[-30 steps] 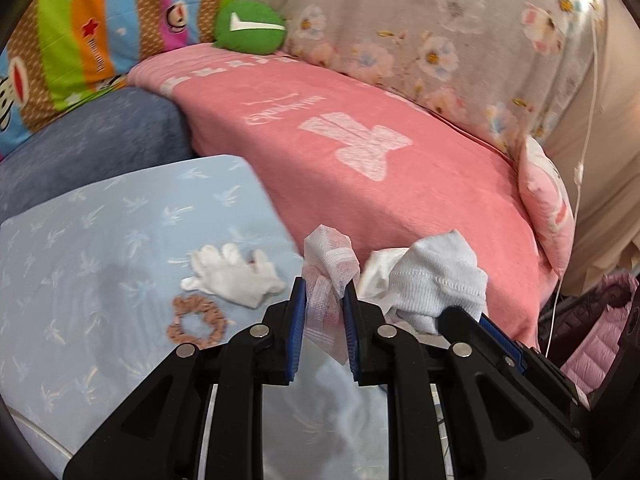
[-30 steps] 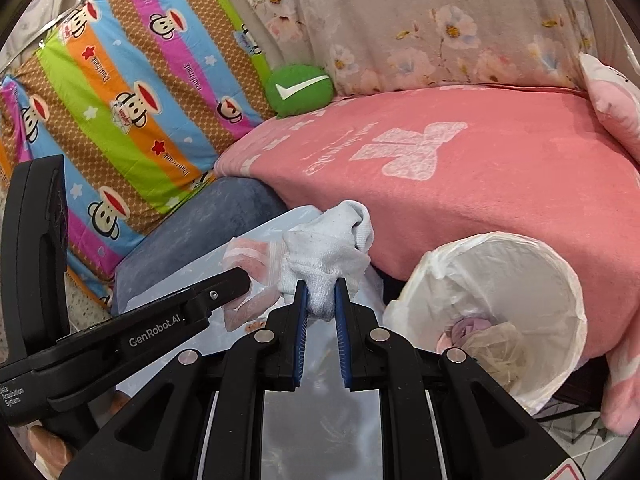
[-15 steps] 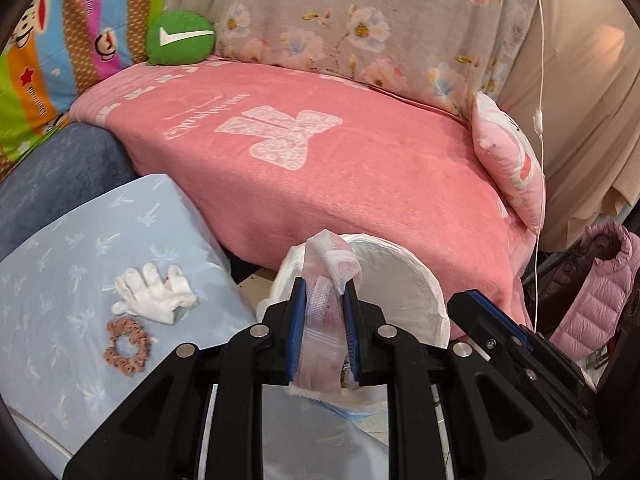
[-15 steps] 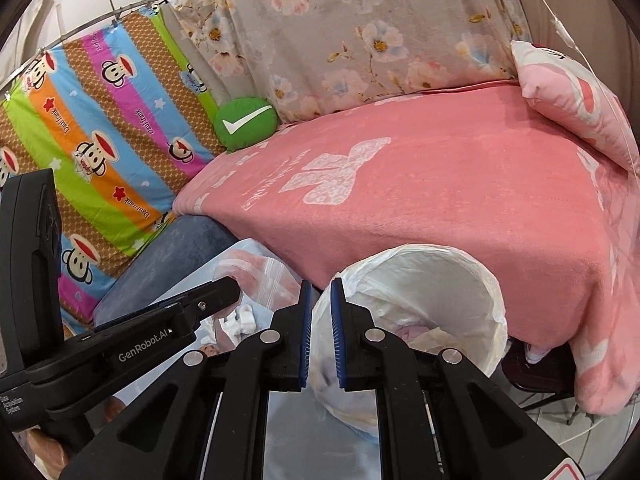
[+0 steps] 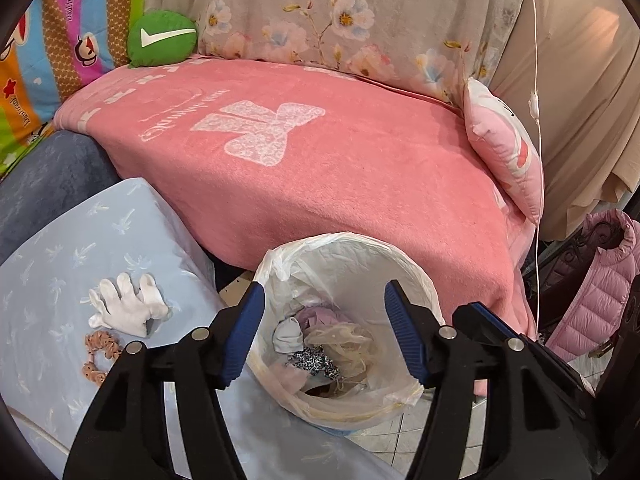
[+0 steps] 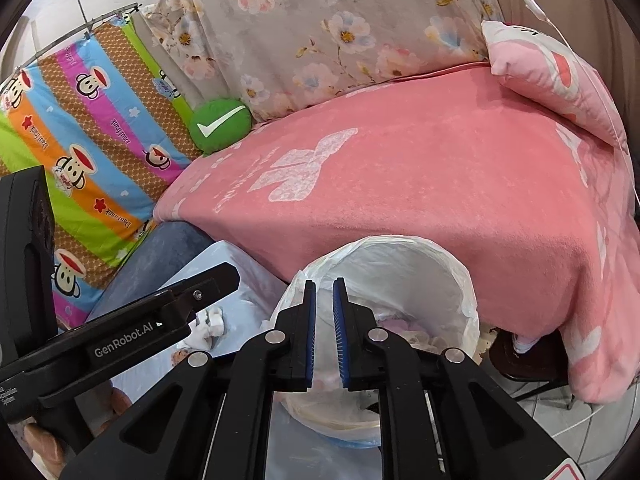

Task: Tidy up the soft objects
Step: 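Move both open grippers back to the glove and scrunchie on the sheet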

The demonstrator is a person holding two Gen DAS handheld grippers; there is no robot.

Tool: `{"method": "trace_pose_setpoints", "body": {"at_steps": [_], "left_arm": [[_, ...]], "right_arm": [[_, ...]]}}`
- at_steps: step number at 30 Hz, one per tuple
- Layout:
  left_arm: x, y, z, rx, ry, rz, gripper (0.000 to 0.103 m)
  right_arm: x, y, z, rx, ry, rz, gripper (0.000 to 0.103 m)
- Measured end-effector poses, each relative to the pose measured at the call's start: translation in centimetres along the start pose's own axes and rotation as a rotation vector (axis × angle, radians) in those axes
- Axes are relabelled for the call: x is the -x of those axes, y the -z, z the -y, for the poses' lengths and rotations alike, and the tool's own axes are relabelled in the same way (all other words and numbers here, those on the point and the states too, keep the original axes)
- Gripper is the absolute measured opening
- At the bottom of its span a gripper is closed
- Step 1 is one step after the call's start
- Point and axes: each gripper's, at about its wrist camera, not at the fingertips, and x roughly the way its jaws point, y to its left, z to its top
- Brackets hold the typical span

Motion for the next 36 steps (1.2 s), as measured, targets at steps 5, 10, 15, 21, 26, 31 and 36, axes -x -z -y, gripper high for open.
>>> {"method": "trace_pose_setpoints", "body": {"at_steps": [5,10,15,21,26,31,36], "left_arm": [[-0.2,0.1,-0.3,0.004,-0.015,-0.008,0.060],[0.0,0.4,-2.0,0.036,-0.037,-0.010,0.060],[0.4,1.0,-3.7,0.069,-0.060,-0.012,0.060],[0.6,2.2,-5.6,0.103,-0.086,-0.024,0.060],[0.9,3.0,-7.1,0.133,-0.115,-0.030,0.065],[1.2,3.6,-8.5,0.150,-0.150,-0.031,0.071],[1.4,4.3,-10.3,0.186,-0.176,-0.033,0.076]], "right_arm": [[-0.2,0.3,-0.1,-0.004,-0.001,-0.008,0.017],[-0.1,0.6,-0.6,0.006,-0.003,-0.012,0.018],[-0.3,1.3,-1.2,0.021,-0.009,-0.028,0.020],[-0.9,2.1,-2.3,0.044,-0.019,-0.054,0.020],[-1.3,2.7,-3.8,0.072,-0.030,-0.066,0.029],[-2.1,3.3,-5.4,0.102,-0.046,-0.090,0.030],[-2.8,3.9,-7.1,0.132,-0.058,-0.110,0.031]]}}
